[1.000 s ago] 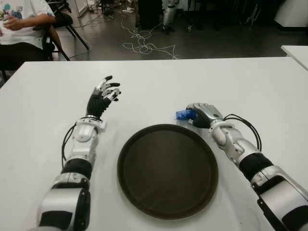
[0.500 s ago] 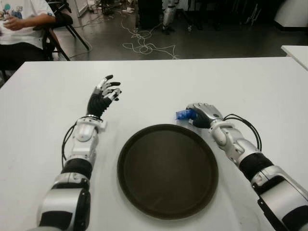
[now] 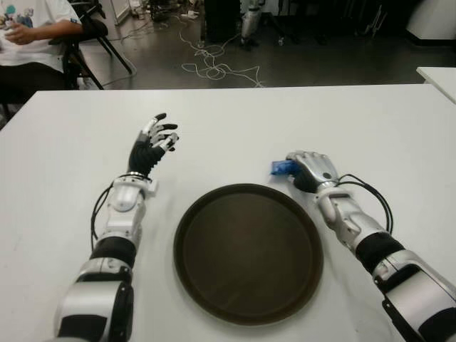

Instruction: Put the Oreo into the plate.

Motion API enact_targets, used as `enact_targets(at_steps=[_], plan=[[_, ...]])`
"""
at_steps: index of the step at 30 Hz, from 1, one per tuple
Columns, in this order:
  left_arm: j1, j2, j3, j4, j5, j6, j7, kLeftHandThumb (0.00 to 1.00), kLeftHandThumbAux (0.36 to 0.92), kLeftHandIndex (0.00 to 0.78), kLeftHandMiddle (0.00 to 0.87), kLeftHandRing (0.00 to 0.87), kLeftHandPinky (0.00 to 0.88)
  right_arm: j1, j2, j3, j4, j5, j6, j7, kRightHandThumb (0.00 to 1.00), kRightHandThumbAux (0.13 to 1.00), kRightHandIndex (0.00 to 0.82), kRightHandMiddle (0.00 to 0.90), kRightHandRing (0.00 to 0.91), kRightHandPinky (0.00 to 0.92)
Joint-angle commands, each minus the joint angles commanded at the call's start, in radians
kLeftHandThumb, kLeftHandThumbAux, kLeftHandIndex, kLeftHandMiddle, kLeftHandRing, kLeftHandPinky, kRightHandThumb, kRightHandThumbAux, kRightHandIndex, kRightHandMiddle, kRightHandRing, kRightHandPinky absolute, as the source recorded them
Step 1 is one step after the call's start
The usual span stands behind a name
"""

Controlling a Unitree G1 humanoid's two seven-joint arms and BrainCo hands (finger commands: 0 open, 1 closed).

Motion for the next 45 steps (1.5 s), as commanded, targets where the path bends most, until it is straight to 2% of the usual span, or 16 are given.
enact_targets(at_steps=[8, 26, 37, 45], plan=[[0.002, -0.005, 0.005, -0.01, -0.017, 0.009, -0.016, 0.267, 0.636, 0.137, 0.28, 0.32, 0.408, 0.012, -0.002, -0.017, -0.02, 0.024, -0.032, 0.021, 0.683, 0.735, 0.428, 0.69, 0.687, 0.683], [0.004, 0.002, -0.008, -0.011, 0.001, 0.009, 0.005, 0.251, 0.628, 0.139, 0.286, 0.335, 0.413, 0.036, -0.001, -0.074, -0.084, 0.063, -0.03, 0.041, 0.683, 0.736, 0.429, 0.699, 0.707, 0.715], [0.001, 0.002, -0.009, -0.004, 0.006, 0.006, 0.015, 0.254, 0.627, 0.139, 0.284, 0.331, 0.408, 0.069, -0.029, -0.138, -0.203, 0.094, -0.087, 0.023, 0.682, 0.737, 0.428, 0.703, 0.717, 0.725], [0.002, 0.001, -0.006, -0.001, 0.005, -0.003, 0.014, 0.257, 0.619, 0.138, 0.28, 0.327, 0.402, 0.114, -0.05, -0.185, -0.326, 0.091, -0.118, -0.01, 0.681, 0.738, 0.428, 0.717, 0.735, 0.739]])
